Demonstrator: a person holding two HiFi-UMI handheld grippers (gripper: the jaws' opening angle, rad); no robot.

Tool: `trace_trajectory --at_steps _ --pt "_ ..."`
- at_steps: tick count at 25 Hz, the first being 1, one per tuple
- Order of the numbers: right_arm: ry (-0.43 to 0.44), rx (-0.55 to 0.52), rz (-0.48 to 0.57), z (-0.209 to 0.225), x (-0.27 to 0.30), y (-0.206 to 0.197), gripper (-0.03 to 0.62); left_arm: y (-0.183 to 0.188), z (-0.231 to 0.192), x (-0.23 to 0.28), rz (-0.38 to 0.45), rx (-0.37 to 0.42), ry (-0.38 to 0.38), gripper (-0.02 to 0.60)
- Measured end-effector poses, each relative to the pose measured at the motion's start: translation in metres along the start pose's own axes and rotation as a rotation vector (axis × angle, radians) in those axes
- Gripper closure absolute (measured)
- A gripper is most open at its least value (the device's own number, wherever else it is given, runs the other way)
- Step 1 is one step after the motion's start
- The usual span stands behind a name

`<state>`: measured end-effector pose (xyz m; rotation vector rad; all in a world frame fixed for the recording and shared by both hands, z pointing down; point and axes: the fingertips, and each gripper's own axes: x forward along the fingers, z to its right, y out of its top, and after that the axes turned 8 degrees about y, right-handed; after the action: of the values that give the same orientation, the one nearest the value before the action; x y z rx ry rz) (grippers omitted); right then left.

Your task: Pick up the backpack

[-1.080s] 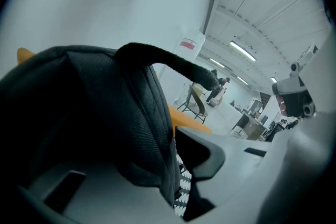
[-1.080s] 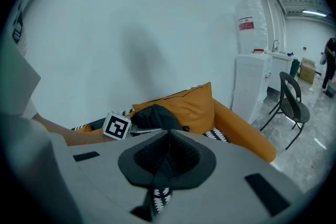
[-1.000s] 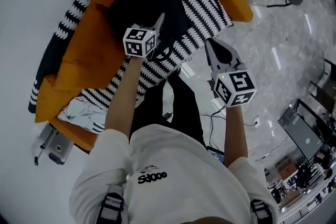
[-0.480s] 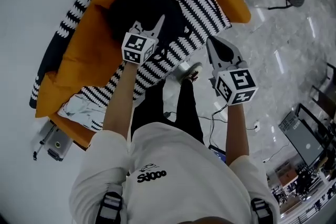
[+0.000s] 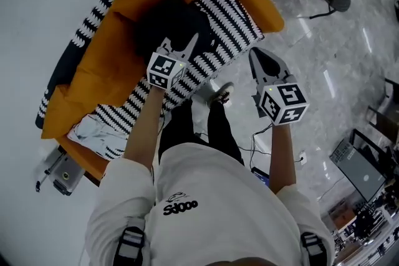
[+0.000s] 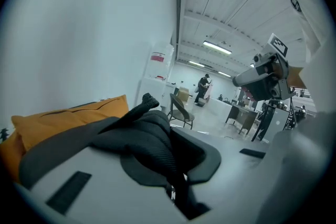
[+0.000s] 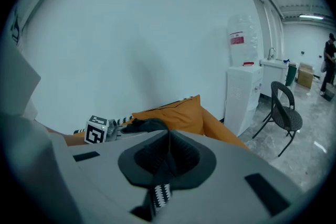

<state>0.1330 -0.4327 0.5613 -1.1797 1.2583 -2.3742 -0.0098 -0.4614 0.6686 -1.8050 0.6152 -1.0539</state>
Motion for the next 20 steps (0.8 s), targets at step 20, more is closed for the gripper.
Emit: trace_trajectory --at_steps 20 --pt "-0.079 -0.013 0.113 0.006 -0.118 0.018 0.557 0.089 0.081 -0.047 0.150 0.017 -0.061 0.545"
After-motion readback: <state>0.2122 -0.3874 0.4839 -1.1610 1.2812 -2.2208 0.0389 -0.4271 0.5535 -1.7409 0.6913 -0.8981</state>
